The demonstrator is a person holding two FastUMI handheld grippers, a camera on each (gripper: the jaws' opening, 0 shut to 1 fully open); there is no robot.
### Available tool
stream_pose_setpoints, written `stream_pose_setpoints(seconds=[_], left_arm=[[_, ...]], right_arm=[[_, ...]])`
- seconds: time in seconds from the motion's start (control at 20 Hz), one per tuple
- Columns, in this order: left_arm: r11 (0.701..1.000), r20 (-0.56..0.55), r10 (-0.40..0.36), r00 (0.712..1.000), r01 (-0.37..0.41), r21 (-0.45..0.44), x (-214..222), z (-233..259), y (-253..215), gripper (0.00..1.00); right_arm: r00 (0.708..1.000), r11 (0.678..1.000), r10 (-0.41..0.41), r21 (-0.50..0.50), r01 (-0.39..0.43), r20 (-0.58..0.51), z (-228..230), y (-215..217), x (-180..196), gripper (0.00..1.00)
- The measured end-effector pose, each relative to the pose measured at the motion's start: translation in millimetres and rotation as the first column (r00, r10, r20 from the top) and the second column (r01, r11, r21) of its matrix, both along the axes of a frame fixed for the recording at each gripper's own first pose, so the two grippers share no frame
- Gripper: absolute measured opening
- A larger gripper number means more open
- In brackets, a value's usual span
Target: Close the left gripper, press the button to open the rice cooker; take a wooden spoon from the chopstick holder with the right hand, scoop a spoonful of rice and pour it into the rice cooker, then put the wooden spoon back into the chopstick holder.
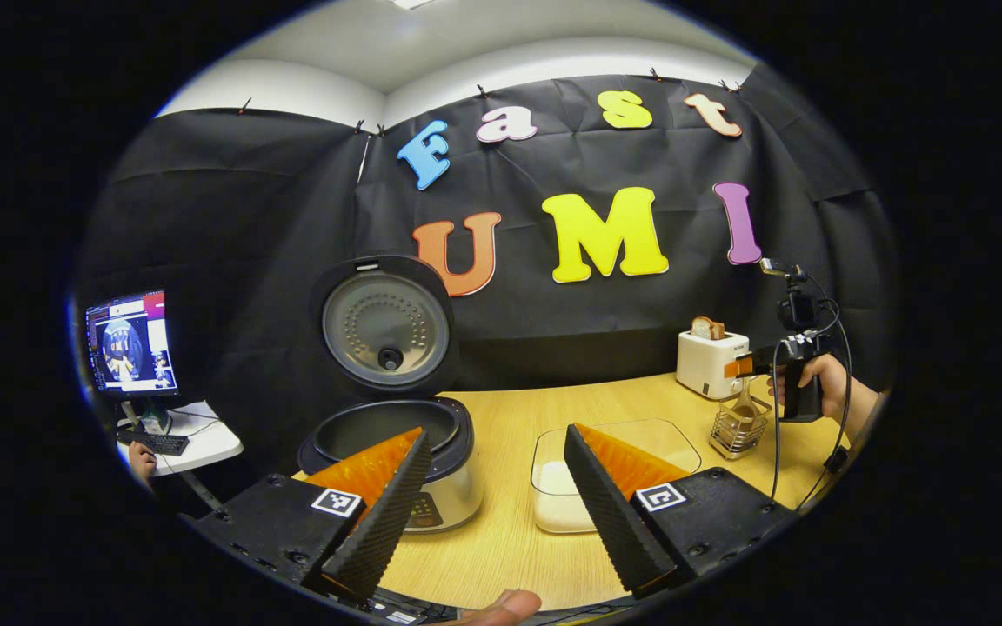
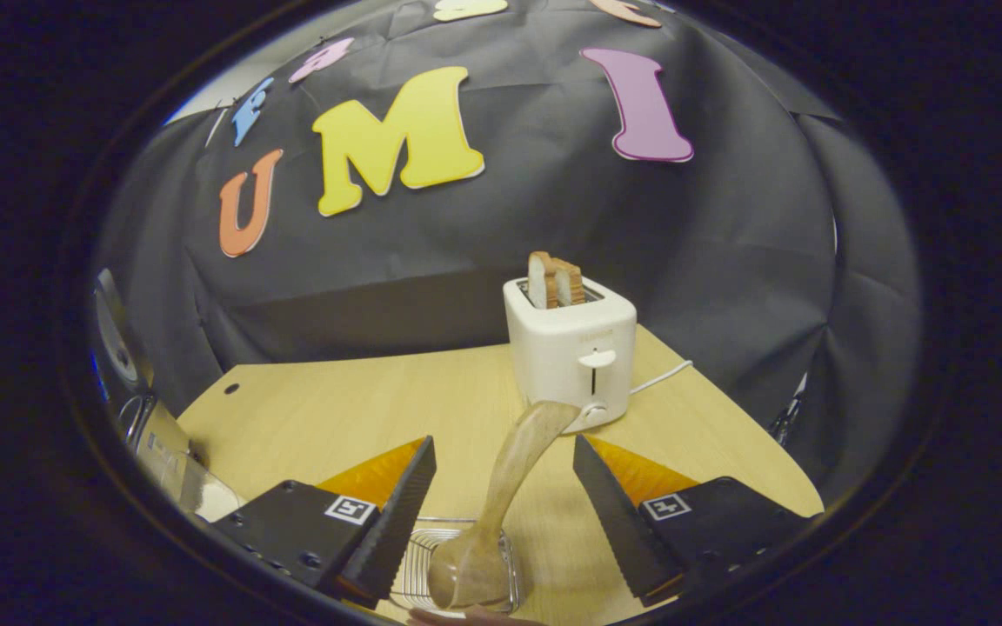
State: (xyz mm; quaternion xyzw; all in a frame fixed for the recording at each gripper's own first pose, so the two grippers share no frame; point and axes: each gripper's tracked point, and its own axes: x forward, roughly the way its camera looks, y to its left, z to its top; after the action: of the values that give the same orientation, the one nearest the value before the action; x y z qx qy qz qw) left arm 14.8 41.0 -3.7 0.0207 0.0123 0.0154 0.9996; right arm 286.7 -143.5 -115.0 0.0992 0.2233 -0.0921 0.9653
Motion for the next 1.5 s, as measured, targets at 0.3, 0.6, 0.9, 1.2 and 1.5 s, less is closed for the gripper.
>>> stream_pose_setpoints(seconds=[0.3,0.6,0.9,1.2,1.5], left_arm=[[0.999,-0.009,0.033,0.999,-0.033,-0.002,3,-3,18,0.98],[0.999,-0.002,0.042,0.999,-0.042,-0.027,-1,2,34,1.00],[0.996,0.020,0.081,0.996,-0.080,-0.050,-10,9,61,0.98],[0.994,0.030,0.093,0.995,-0.092,-0.057,-15,13,73,0.98],[0.995,0.025,0.093,0.995,-0.091,-0.048,-18,12,80,0.98]], right_arm=[[0.998,1.000,-0.005,0.005,0.005,-0.061,-7,-7,20,0.78],[0.999,0.994,0.007,0.114,-0.003,-0.033,9,8,7,0.27],[0.996,0.996,0.077,-0.042,-0.076,0.036,58,41,-12,0.14],[0.985,0.969,0.113,-0.234,-0.080,0.130,124,71,-26,0.13],[0.974,0.947,0.169,-0.298,-0.117,0.154,154,124,-38,0.13]])
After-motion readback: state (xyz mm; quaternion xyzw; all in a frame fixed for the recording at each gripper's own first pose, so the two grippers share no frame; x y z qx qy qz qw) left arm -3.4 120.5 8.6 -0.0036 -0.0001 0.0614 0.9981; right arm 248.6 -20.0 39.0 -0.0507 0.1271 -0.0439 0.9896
